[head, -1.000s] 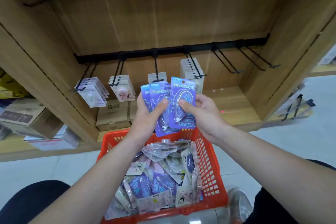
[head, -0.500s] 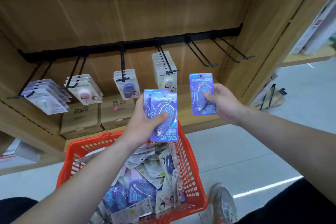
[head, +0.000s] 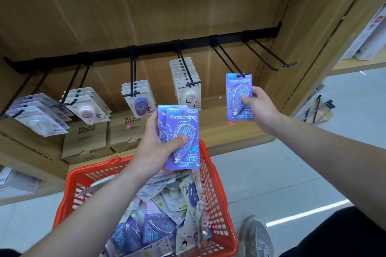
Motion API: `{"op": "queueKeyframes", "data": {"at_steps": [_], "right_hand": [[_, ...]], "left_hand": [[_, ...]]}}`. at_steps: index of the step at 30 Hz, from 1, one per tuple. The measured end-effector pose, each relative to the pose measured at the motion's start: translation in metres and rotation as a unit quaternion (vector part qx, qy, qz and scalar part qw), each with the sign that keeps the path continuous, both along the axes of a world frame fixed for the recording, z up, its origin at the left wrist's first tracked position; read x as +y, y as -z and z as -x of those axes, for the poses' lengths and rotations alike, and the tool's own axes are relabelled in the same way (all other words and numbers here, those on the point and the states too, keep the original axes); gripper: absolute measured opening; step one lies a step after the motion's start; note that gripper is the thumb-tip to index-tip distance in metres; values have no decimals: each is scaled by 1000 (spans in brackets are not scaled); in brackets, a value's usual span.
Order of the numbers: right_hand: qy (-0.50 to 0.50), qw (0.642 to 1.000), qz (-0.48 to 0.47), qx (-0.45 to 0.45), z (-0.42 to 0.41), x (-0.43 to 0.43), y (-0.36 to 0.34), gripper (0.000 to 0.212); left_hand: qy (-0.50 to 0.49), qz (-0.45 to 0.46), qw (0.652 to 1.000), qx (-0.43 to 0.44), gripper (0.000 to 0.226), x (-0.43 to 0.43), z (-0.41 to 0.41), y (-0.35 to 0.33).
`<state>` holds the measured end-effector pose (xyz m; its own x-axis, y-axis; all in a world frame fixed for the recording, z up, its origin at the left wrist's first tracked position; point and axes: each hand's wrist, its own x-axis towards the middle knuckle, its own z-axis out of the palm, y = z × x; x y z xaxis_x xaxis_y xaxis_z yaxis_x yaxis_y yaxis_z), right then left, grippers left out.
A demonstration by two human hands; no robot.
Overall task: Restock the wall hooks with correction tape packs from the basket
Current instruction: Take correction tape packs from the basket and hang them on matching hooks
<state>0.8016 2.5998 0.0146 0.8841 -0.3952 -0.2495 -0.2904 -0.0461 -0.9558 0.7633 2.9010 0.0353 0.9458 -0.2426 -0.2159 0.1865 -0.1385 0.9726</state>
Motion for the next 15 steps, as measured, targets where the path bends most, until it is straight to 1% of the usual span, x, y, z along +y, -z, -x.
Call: {"op": "queueKeyframes", "data": {"at_steps": [3,6,7,8,9,10,11,12,13,14,15], "right_hand": [[-7,1000,4,-7,2,1,0,24],[-12,999,51,11,-4,3,-4,32],[-16,995,87,37,-6,3,-5,40],[-21,986,143,77,-9,2,-4,51],[-18,971,209,118,-10,2,-3,61],[-12,954,262,147,-10,3,-5,66],[-11,947,285,146,-5,6,-8,62],[-25,955,272,119,0,9,-12,50],[-55,971,217,85,8,15,-18,36],[-98,982,144,66,17,23,-23,26],[-150,984,73,62,27,32,-28,24]], "left_hand": [[0,2,1000,-3,84,-1,1,0],[-3,8,1000,-1,81,-6,3,0],[-6,9,1000,-2,80,-8,3,-1],[-10,8,1000,-3,79,-11,4,-2],[-14,8,1000,-4,79,-14,4,-2],[-19,7,1000,-2,79,-18,3,-3],[-24,7,1000,-1,79,-22,3,-3],[-31,7,1000,0,78,-26,2,-3],[-40,9,999,2,75,-30,0,-2],[-48,11,999,4,71,-34,-2,0],[-55,14,998,6,68,-39,-5,2]]}}
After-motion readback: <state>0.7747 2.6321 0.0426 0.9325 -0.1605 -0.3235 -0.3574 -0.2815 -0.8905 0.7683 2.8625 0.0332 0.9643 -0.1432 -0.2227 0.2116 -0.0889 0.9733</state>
